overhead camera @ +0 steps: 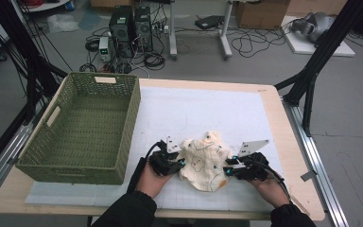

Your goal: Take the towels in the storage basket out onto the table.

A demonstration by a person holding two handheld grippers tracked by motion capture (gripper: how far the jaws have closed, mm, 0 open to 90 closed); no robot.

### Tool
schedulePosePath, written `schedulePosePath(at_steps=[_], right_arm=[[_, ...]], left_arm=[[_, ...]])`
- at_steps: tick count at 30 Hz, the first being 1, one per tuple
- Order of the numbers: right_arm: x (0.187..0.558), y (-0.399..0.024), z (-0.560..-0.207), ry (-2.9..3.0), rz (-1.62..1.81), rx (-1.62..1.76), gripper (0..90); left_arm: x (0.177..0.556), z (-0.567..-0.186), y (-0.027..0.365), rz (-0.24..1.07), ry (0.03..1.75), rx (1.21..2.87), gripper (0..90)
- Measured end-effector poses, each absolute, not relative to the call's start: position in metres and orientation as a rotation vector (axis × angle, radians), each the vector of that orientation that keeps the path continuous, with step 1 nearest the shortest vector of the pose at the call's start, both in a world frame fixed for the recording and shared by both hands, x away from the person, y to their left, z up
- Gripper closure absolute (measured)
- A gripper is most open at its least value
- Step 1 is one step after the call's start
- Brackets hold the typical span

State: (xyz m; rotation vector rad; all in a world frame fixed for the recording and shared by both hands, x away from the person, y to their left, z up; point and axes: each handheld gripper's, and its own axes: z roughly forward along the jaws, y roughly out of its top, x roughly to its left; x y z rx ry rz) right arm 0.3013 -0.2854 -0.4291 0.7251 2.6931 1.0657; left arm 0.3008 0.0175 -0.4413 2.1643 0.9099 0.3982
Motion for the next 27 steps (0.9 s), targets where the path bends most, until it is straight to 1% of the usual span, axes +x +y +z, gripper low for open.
schedulePosePath(at_steps=[1,2,3,4,5,9,14,18,19,20,22,23,27], right_arm=[[0.303,-0.283,-0.432,2.706,1.047,0.719,66.3],[0.304,-0.28,-0.434,2.723,1.028,0.722,69.5],[0.304,-0.279,-0.435,2.723,1.042,0.714,77.1],[0.304,-0.279,-0.435,2.736,1.051,0.711,81.3],[0.304,-0.279,-0.435,2.745,1.058,0.706,85.3],[0.299,-0.282,-0.433,2.768,1.062,0.715,87.5],[0.286,-0.289,-0.423,2.773,1.064,0.694,87.8],[0.273,-0.294,-0.417,2.806,1.049,0.685,87.5],[0.272,-0.294,-0.416,2.818,1.055,0.678,85.6],[0.271,-0.295,-0.414,2.812,1.06,0.675,81.4],[0.273,-0.295,-0.409,2.804,1.083,0.674,76.7],[0.275,-0.295,-0.406,2.787,1.097,0.68,73.6],[0.294,-0.293,-0.399,2.737,1.147,0.707,66.5]], left_arm=[[0.3,-0.442,0.016,0.41,0.905,2.158,70.9],[0.299,-0.442,0.015,0.403,0.895,2.163,78.9],[0.298,-0.442,0.014,0.406,0.89,2.17,82.6],[0.297,-0.441,0.014,0.406,0.894,2.175,86.6],[0.296,-0.44,0.015,0.401,0.903,2.177,87.4],[0.289,-0.437,0.022,0.381,0.912,2.194,88.0],[0.272,-0.43,0.036,0.363,0.922,2.175,88.1],[0.262,-0.426,0.038,0.346,0.894,2.166,87.8],[0.261,-0.425,0.038,0.345,0.886,2.161,86.9],[0.261,-0.424,0.038,0.345,0.886,2.148,83.8],[0.263,-0.42,0.038,0.344,0.877,2.121,78.4],[0.265,-0.417,0.038,0.34,0.873,2.104,76.7],[0.273,-0.408,0.038,0.343,0.862,2.043,71.3]])
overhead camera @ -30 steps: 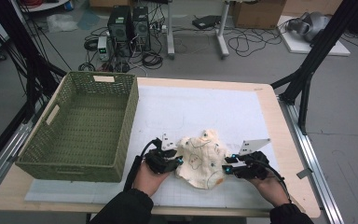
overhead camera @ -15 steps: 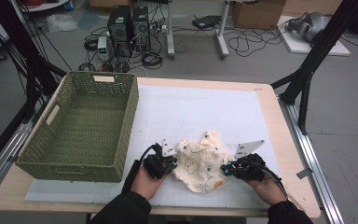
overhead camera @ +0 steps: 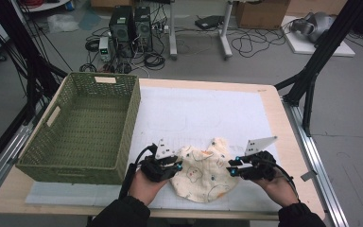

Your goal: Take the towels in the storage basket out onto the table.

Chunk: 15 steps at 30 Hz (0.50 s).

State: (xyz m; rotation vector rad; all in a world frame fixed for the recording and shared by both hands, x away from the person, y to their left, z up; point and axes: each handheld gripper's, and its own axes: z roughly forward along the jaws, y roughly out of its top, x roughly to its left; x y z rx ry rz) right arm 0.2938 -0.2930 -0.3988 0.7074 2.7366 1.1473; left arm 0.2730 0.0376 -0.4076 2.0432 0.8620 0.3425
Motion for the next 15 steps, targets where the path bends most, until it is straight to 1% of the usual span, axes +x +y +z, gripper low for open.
schedulePosePath(at_steps=[6,8,11,15], right_arm=[[0.328,-0.287,-0.401,2.677,1.173,0.791,60.0],[0.338,-0.284,-0.405,2.664,1.143,0.809,59.8],[0.353,-0.28,-0.411,2.657,1.111,0.851,58.7],[0.365,-0.273,-0.419,2.663,1.078,0.868,59.3]], left_arm=[[0.298,-0.408,0.031,0.326,0.881,1.992,66.6],[0.306,-0.412,0.025,0.351,0.894,2.007,65.3],[0.316,-0.419,0.017,0.354,0.908,1.998,63.9],[0.324,-0.431,0.007,0.335,0.926,2.061,63.3]])
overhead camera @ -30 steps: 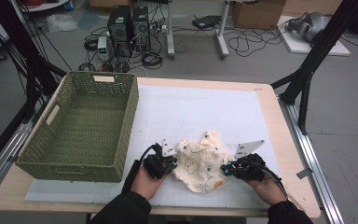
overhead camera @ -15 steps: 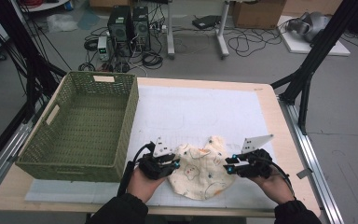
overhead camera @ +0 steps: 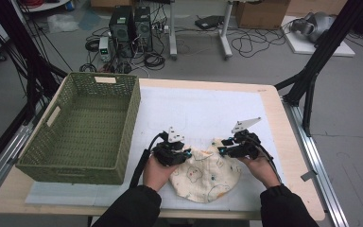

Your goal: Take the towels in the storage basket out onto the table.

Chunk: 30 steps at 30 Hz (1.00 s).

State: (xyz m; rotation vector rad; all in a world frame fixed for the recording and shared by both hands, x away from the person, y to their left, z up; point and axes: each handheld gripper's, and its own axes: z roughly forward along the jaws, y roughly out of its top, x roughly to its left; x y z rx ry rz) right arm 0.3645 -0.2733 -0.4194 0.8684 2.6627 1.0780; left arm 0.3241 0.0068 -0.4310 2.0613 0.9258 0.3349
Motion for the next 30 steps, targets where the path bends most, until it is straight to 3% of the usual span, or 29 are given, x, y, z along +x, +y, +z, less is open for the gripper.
schedulePosePath(at_steps=[3,9,13,24,30], right_arm=[[0.368,-0.267,-0.427,2.692,1.031,0.867,64.1],[0.371,-0.262,-0.432,2.725,1.012,0.845,85.2],[0.368,-0.262,-0.428,2.717,1.012,0.828,86.3],[0.361,-0.283,-0.389,2.593,1.149,0.836,86.3],[0.354,-0.299,-0.387,2.584,1.137,0.88,86.3]], left_arm=[[0.327,-0.437,0.0,0.315,0.925,2.104,65.7],[0.326,-0.44,-0.005,0.341,0.897,2.149,85.4],[0.325,-0.436,-0.001,0.367,0.928,2.132,87.3],[0.313,-0.416,0.037,0.621,1.11,1.884,87.5],[0.306,-0.42,0.049,0.622,1.159,1.863,87.5]])
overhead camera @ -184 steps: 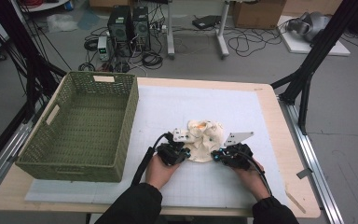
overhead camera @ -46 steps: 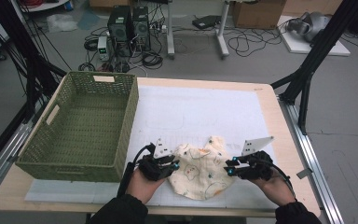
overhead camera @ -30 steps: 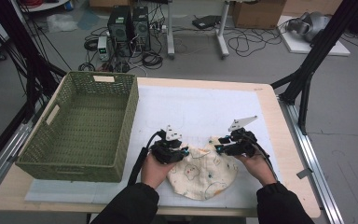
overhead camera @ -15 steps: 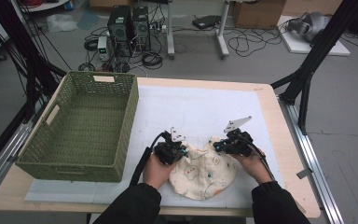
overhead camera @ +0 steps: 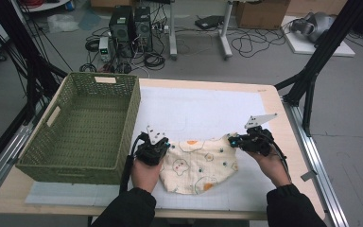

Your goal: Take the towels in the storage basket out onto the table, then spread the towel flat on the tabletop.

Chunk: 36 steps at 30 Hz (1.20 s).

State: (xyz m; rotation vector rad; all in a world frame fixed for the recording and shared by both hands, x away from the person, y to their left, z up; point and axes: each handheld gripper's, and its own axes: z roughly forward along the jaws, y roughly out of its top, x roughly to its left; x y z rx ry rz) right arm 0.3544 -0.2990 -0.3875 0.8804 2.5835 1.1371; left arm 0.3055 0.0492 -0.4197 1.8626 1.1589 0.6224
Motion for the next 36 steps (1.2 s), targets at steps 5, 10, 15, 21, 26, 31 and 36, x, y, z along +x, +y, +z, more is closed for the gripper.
schedulePosePath(at_steps=[5,10,15,21,26,31,36], right_arm=[[0.347,-0.301,-0.407,2.64,1.091,0.908,86.3],[0.345,-0.299,-0.43,2.715,1.041,0.94,85.6],[0.346,-0.301,-0.423,2.702,1.053,0.944,77.1],[0.346,-0.303,-0.407,2.655,1.069,0.932,68.2],[0.349,-0.306,-0.405,2.622,1.095,0.955,62.9],[0.355,-0.302,-0.407,2.628,1.09,0.944,59.7],[0.359,-0.296,-0.412,2.65,1.065,0.935,55.3]], left_arm=[[0.303,-0.429,0.045,0.557,1.151,1.941,87.3],[0.303,-0.431,0.043,0.511,1.117,1.99,85.1],[0.304,-0.416,0.045,0.483,1.073,1.939,73.6],[0.317,-0.411,0.039,0.477,1.055,1.942,68.6],[0.329,-0.418,0.035,0.438,1.075,1.951,70.2],[0.337,-0.425,0.031,0.439,1.077,1.979,71.1],[0.343,-0.432,0.03,0.4,1.101,2.028,66.4]])
